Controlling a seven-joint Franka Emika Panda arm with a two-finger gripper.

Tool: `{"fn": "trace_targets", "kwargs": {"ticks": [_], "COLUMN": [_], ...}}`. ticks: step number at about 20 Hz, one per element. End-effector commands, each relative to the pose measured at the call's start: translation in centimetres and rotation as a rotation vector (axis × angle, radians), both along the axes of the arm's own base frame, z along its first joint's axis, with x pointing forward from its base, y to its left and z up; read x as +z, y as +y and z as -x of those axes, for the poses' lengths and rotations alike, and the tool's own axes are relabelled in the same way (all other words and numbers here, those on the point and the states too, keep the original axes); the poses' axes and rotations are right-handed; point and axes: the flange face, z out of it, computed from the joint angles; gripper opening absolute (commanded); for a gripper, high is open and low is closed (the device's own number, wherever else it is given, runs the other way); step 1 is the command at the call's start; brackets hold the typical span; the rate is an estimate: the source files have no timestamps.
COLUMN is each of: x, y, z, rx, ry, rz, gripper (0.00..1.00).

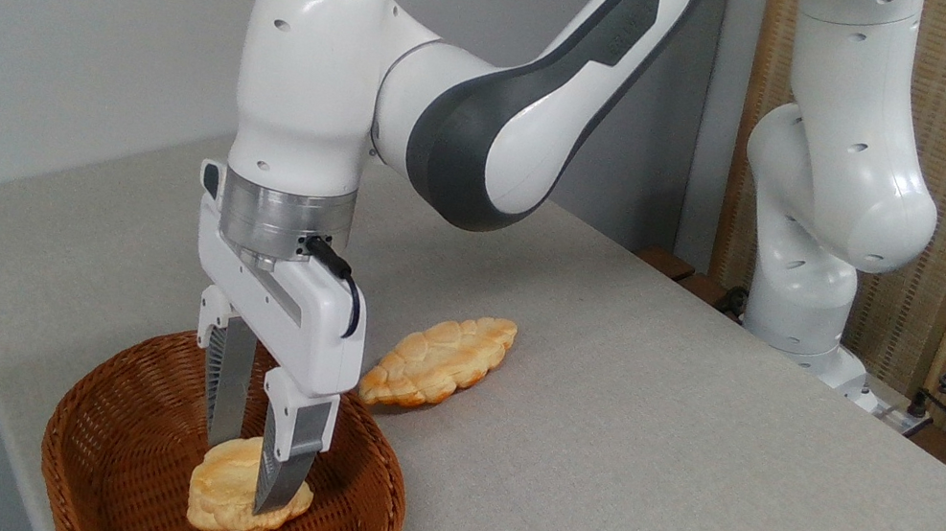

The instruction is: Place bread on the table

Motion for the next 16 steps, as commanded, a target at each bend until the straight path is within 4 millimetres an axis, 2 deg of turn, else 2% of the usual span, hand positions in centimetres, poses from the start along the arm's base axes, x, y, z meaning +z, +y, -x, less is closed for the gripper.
{"fn": "trace_targets", "kwargs": {"ticks": [1, 2, 4, 6, 7, 16], "x": [-0.28, -0.28, -0.37, -0.54, -0.56, -0.71], "y": [0.06, 0.08, 0.15, 0.07, 0.07, -0.21], "z": [-0.35, -0.35, -0.3, -0.29, -0.27, -0.3], "rx": [-0.016, -0.025, -0.049, -0.057, -0.057, -0.052], "ry": [-0.009, -0.009, -0.005, -0.002, 0.0, 0.004], "rz": [-0.021, -0.034, -0.078, -0.09, -0.089, -0.087], "gripper": [1.0, 1.0, 0.87, 0.57, 0.55, 0.55]}}
